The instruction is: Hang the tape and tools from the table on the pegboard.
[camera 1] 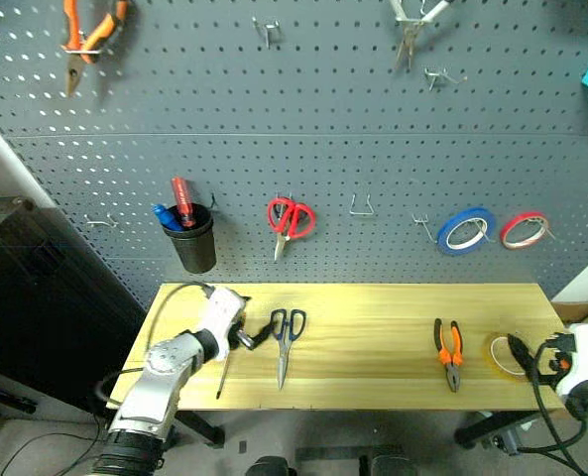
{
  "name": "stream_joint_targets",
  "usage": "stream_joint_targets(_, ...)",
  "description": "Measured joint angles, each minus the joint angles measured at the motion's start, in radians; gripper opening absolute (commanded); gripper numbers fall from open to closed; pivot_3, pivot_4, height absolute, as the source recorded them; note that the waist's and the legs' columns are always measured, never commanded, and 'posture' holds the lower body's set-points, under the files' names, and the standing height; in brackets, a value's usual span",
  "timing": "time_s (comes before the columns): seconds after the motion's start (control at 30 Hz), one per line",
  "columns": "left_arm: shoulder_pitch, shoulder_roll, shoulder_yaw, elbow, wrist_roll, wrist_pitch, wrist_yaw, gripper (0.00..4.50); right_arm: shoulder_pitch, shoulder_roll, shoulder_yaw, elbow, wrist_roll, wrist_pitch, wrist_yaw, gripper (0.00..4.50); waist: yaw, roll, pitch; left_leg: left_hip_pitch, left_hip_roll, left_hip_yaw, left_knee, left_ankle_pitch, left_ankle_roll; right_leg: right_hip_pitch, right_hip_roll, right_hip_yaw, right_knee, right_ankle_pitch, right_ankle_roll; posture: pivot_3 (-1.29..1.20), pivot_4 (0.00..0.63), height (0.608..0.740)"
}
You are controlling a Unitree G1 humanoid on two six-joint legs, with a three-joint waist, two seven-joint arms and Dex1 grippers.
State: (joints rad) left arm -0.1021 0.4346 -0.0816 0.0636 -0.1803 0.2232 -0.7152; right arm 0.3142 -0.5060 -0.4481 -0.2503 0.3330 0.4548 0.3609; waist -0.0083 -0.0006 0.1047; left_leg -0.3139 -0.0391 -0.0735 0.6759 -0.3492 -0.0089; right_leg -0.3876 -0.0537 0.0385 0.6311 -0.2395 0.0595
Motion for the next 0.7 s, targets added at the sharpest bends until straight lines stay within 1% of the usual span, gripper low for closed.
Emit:
stream_joint_targets(0.1,-0.051,0.008,-0.053,-0.036,-0.006,0.029,-0.069,4.48,-0.047,-0.02,0.018,0.016,-0.008,0.088,-0.022,4.5,-0.021,-0.002,0.032,-0.002,0.0,0.0,0.0,0.0,0.0,-0.001,0.0,0.0,0.0,0.0,0.0,-0.11,0.197,0.74)
stream_joint_targets(0.23,-0.131,0.044,-0.174,-0.136,-0.01,0.033,-0.229,4.48,-0.139,-0.054,0.08,0.075,-0.037,0.18,-0.026,4.5,-0.039,-0.004,0.064,-0.006,0.0,0.0,0.0,0.0,0.001,-0.005,-0.001,0.0,-0.002,0.0,0.0,-0.11,0.221,0.74)
stream_joint_targets(0.27,-0.143,0.049,-0.193,-0.15,-0.012,0.03,-0.257,4.48,-0.155,-0.056,0.089,0.084,-0.038,0.198,-0.026,4.5,-0.043,-0.004,0.068,-0.01,0.0,-0.001,0.0,-0.001,0.001,-0.009,-0.001,0.0,-0.001,0.001,0.0,-0.11,0.23,0.74)
stream_joint_targets(0.3,-0.154,0.056,-0.207,-0.16,-0.012,0.027,-0.282,4.48,-0.176,-0.057,0.098,0.099,-0.037,0.216,-0.024,4.5,-0.047,-0.004,0.069,-0.016,0.0,0.0,0.0,-0.001,0.001,-0.017,-0.001,0.0,0.0,0.001,0.0,-0.1,0.234,0.74)
stream_joint_targets(0.33,-0.174,0.066,-0.229,-0.162,-0.007,0.021,-0.307,4.48,-0.202,-0.063,0.11,0.123,-0.037,0.23,-0.015,4.5,-0.049,-0.005,0.077,-0.018,0.0,0.0,0.0,0.0,0.001,-0.018,-0.002,0.0,0.001,0.001,0.0,-0.1,0.239,0.74)
stream_joint_targets(0.43,-0.245,0.062,-0.306,-0.182,0.022,-0.032,-0.376,4.48,-0.306,-0.096,0.157,0.263,-0.045,0.237,0.028,4.5,-0.049,-0.006,0.095,-0.019,0.0,0.0,0.001,-0.001,0.001,-0.019,-0.003,0.0,0.0,0.001,0.0,-0.08,0.252,0.74)
stream_joint_targets(0.5,-0.275,0.046,-0.333,-0.198,0.03,-0.059,-0.398,4.48,-0.353,-0.109,0.182,0.344,-0.058,0.226,0.054,4.5,-0.048,-0.007,0.104,-0.019,0.0,0.0,0.001,-0.001,0.002,-0.019,-0.003,0.0,0.0,0.001,0.0,-0.07,0.26,0.74)
stream_joint_targets(0.63,-0.308,0.028,-0.352,-0.207,0.049,-0.085,-0.407,4.48,-0.436,-0.13,0.244,0.534,-0.102,0.175,0.102,4.5,-0.048,-0.007,0.121,-0.023,0.0,-0.001,0.001,-0.001,0.003,-0.021,-0.004,0.0,-0.001,0.001,0.0,-0.04,0.273,0.74)
stream_joint_targets(0.7,-0.317,0.022,-0.358,-0.211,0.057,-0.093,-0.408,4.48,-0.498,-0.145,0.292,0.665,-0.144,0.133,0.13,4.5,-0.048,-0.006,0.127,-0.026,0.0,-0.001,0.003,-0.001,0.002,-0.023,-0.004,-0.001,0.0,0.001,0.0,-0.04,0.275,0.74)
